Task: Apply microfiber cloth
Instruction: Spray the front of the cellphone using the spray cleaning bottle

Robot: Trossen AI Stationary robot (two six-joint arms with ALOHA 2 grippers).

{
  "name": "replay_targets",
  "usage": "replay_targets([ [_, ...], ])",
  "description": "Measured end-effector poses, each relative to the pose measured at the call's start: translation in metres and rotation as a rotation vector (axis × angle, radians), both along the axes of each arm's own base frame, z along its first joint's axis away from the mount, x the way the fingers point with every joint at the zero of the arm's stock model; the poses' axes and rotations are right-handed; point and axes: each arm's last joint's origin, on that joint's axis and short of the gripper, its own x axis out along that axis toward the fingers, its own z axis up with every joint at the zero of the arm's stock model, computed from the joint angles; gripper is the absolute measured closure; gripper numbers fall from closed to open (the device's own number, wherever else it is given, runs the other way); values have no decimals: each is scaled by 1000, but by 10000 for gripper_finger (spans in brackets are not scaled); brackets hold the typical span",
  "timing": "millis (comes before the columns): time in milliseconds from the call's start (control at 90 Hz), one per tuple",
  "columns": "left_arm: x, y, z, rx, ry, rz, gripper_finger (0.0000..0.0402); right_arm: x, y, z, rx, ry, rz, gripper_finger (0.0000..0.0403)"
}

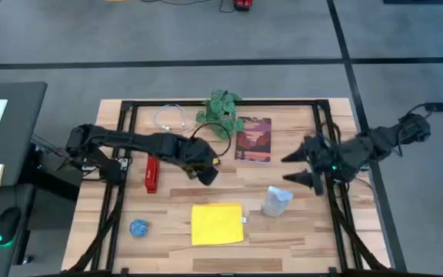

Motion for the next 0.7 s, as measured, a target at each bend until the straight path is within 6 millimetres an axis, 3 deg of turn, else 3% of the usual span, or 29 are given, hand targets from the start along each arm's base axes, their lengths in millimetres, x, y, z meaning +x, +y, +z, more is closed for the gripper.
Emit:
replay_targets([
  [200, -4, 12, -31, -2, 41, -168, 167, 57, -43, -22, 135, 155, -91, 108],
  [333, -13, 8, -45, -7, 117, -193, 166, 98, -70, -50, 222, 234, -94, 108],
  [544, -49, 1, -47, -77, 329, -75, 173, 151, -105, -104, 391, 343, -157, 107],
  [700, -74, 5, -59, -140, 243, -71, 207, 178, -128, -148, 526, 397, -157, 107],
])
